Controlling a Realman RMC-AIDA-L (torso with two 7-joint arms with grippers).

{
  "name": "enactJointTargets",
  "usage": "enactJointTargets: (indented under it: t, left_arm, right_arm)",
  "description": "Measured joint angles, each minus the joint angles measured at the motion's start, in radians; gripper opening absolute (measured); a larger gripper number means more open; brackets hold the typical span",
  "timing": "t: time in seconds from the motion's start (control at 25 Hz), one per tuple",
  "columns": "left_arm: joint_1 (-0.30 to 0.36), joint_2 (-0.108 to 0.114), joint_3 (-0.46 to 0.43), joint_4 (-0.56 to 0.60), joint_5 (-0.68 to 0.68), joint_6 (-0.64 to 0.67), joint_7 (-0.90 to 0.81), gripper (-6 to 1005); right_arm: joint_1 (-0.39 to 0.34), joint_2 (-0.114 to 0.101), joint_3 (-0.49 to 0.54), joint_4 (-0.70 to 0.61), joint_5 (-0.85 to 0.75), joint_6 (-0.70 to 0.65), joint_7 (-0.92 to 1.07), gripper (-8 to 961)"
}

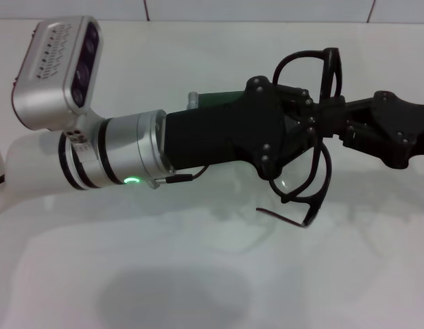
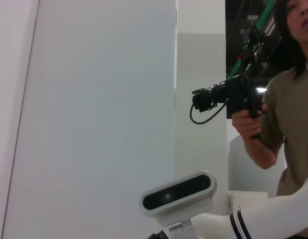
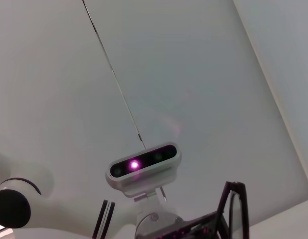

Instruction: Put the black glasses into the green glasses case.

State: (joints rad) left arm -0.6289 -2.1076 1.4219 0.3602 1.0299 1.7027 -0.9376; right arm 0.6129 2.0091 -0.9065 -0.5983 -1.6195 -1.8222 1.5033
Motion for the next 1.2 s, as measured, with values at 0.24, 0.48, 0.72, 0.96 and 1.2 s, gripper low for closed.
enactJointTargets:
  t: [0.24,0.48,0.72,0.96,1.2]
  left_arm:
    - [0.001,0.000,0.000,-0.002,-0.011,0.001,0.000,34]
    - [0.037,0.011,-0.006,-0.002,-0.077,0.079,-0.008,35]
    - [0.123,0.041,-0.084,0.009,-0.100,0.132,-0.014,35]
    - [0.169,0.060,-0.102,0.004,-0.074,0.206,-0.024,35]
    - [0.130,0.002,-0.059,-0.023,-0.041,0.215,-0.012,35]
  right_arm:
    - [0.004,0.000,0.000,0.000,0.000,0.006,0.000,61]
    - [-0.013,-0.005,0.000,-0.007,0.005,0.022,-0.001,62]
    - [-0.069,-0.039,0.015,-0.032,0.164,-0.076,-0.002,63]
    - [-0.104,-0.031,0.154,-0.025,0.415,-0.220,-0.024,65]
    - [-0.053,0.019,0.085,0.061,0.444,-0.084,-0.265,66]
